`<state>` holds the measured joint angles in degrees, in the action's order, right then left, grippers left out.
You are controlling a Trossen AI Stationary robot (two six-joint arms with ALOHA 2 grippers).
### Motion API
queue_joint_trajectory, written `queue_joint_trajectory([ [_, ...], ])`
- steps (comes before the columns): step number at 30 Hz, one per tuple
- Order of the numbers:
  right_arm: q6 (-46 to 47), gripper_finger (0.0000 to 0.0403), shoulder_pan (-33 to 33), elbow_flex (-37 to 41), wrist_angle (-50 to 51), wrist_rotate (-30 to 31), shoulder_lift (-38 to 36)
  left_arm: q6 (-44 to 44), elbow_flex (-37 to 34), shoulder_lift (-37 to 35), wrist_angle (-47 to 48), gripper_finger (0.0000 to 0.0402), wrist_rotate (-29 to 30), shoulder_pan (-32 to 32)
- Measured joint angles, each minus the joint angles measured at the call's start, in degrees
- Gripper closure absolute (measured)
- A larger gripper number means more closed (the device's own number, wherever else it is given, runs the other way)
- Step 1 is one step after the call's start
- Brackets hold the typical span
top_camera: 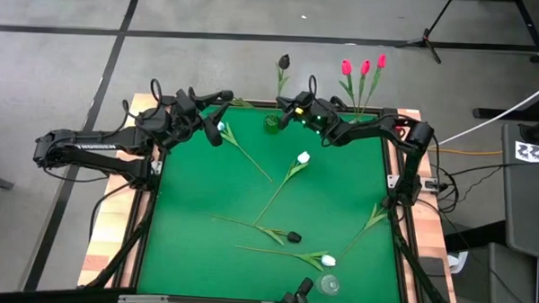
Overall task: Sort flowers into vase by color
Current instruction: Put the black tulip into the green vase
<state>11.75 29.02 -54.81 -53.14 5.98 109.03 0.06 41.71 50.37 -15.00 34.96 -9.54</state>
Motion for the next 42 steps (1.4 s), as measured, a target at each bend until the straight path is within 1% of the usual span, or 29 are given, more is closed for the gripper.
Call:
queue_joint_trajectory([
  [8,-0.37,0.0381,0.0,0.0,3.31,-0.57,0.0,-0.02,0.0,0.0,0.0,0.0208,0.0,0.0],
  [19,-1.75,0.0376,-0.07,0.0,4.0,-0.59,-0.02,-0.05,0.0,0.0,0.0,0.0208,0.0,0.0],
  [22,-1.75,0.035,-0.07,0.0,4.42,-0.61,-0.02,0.3,0.0,0.0,0.0,0.0208,0.0,0.0],
  [29,-1.75,0.0252,-0.06,0.0,5.13,-0.61,-0.02,0.28,0.0,0.0,0.07,0.0208,0.0,0.0],
  [32,-1.75,0.0221,-0.07,0.0,5.28,-0.61,-0.02,0.62,0.0,0.0,1.08,0.0208,0.0,0.0],
  [37,-1.75,0.0191,-0.06,0.0,5.35,-0.63,-0.02,1.42,0.0,0.02,1.51,0.0208,0.0,0.0],
  [42,-1.96,0.0182,-0.04,0.0,6.0,-0.61,-0.04,1.44,0.0,0.02,1.93,0.0208,0.0,0.0],
])
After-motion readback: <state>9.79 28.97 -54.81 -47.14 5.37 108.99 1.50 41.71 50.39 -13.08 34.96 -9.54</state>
